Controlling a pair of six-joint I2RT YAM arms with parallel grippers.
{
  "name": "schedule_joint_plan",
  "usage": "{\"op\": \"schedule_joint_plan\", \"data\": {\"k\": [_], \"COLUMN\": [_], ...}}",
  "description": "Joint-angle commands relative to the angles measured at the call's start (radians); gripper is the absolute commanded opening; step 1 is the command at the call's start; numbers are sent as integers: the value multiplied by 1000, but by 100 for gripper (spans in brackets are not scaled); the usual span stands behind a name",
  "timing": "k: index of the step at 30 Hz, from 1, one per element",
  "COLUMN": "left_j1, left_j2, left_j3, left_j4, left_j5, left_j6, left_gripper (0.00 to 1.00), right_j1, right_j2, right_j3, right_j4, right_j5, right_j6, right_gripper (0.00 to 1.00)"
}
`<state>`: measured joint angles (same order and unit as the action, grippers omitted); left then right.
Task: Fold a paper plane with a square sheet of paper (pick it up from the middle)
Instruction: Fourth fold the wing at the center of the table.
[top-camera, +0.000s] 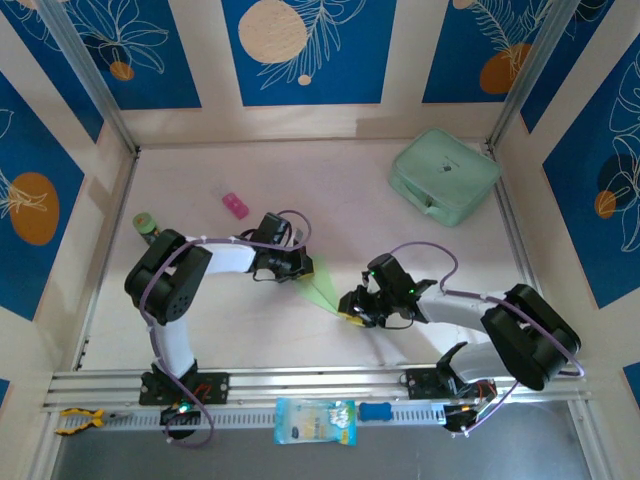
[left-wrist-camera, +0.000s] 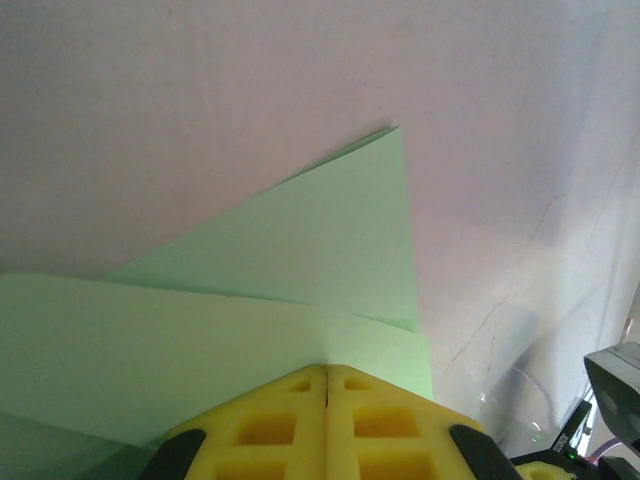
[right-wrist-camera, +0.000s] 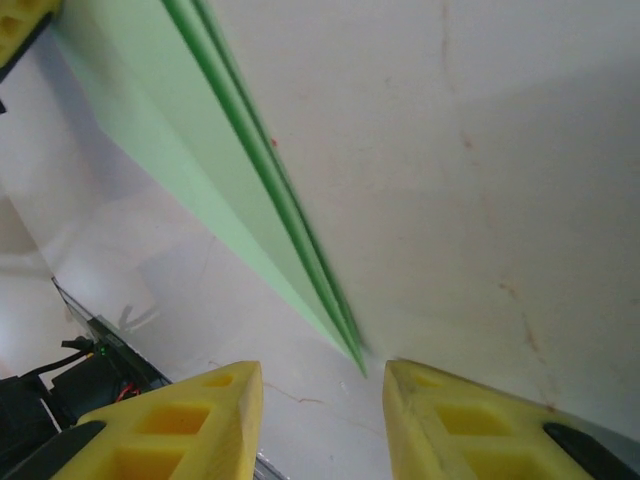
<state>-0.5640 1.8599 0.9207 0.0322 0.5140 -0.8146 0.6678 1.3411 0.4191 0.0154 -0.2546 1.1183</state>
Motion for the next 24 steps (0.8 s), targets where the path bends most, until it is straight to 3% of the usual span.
{"op": "schedule_joint_plan", "data": {"k": [1,9,24], "left_j1": [17,20,21], "left_j2": [3,3,7], "left_j3": [-31,-31,-28], "left_j4": [-63,-63,-60], "left_j5": [-31,-29,-23], "left_j6": [-10,-9,-12], "left_gripper": [4,4,4], "right_j1": [7,10,4], "right_j2": [19,54,50], "right_j3": [4,9,-15], "right_j4": [8,70,154], "right_j5": [-16,-51,-52], "right_j6": [20,18,12], "right_gripper": [37,32,32]}}
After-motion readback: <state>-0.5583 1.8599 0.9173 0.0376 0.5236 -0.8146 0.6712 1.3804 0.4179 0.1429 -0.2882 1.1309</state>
